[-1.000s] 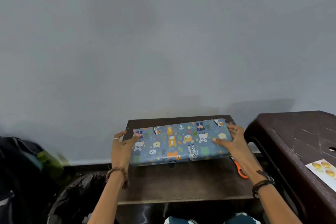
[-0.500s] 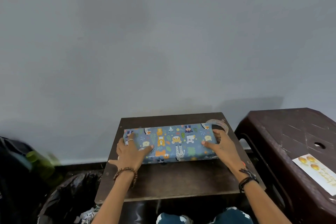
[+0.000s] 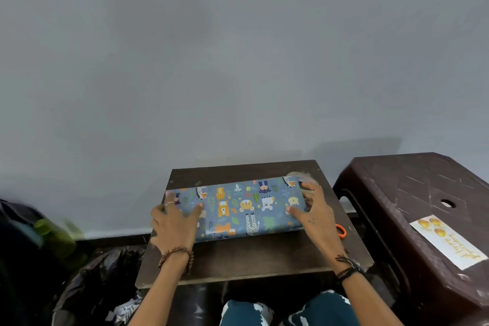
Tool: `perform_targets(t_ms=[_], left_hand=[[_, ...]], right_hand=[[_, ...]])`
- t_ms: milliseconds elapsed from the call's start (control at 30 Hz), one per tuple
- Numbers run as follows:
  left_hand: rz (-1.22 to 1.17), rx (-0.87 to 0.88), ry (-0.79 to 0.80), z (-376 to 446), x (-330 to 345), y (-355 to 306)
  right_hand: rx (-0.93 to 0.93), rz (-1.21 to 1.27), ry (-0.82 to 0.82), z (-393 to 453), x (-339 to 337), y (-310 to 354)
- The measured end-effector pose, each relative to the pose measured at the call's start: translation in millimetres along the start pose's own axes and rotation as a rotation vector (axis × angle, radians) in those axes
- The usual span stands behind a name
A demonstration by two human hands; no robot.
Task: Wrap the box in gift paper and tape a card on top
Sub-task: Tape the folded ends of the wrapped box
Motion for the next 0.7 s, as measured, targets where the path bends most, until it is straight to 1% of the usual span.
perform_targets(t_ms=[67,133,200,300,367,433,467,500,533,567,600,633,667,700], left_hand=[[-0.04,0.002,-0.091,0,-9,-1],[-0.021,-0.047,-0.139,1,-15,2],[0.034,-0.089,-0.148,1,-15,7],[0.107,-0.15,-0.097,0,-9,17],[0.131,-0.157,-0.078,0,-7,21],[0.118,-0.115,-0.088,2,-7,19],[0.111,-0.056,-0.097,4,-6,16],[0.105,0.04,-0.096,5,-6,7],[0.109,0.174,-0.064,6,-3,-4],[0.138,0.338,0.015,6,2,-20],[0.202,0.506,0.158,2,10,-36],[0.299,0.655,0.342,-5,21,-52],[0.431,0.777,0.506,-15,33,-65],[0.578,0.869,0.618,-23,44,-74]], right_hand=[[-0.059,0.048,-0.034,-3,-5,7],[-0.076,0.066,-0.042,-9,-5,9],[-0.056,0.06,-0.009,-15,0,7],[0.031,0.04,0.047,-16,7,-7],[0.026,-0.062,0.026,-8,3,-13],[-0.053,-0.292,0.023,6,-2,-11],[-0.097,-0.433,0.032,12,-4,-8],[-0.137,-0.557,0.049,19,-5,-5],[-0.174,-0.647,0.083,26,-5,-2],[-0.206,-0.722,0.144,33,-2,-2],[-0.232,-0.804,0.219,40,1,-1],[-0.24,-0.887,0.291,44,5,-3],[-0.231,-0.947,0.349,48,8,-6],[-0.22,-0.971,0.384,49,10,-7]])
Point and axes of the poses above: each hand's wrist, its own z-axis towards the middle knuckle, its own x-axis out of the palm, y = z × x, the point moved 5 cm from there along z, towards the middle knuckle, and after that the axes turned 4 degrees about -x, right-handed, at the moved point
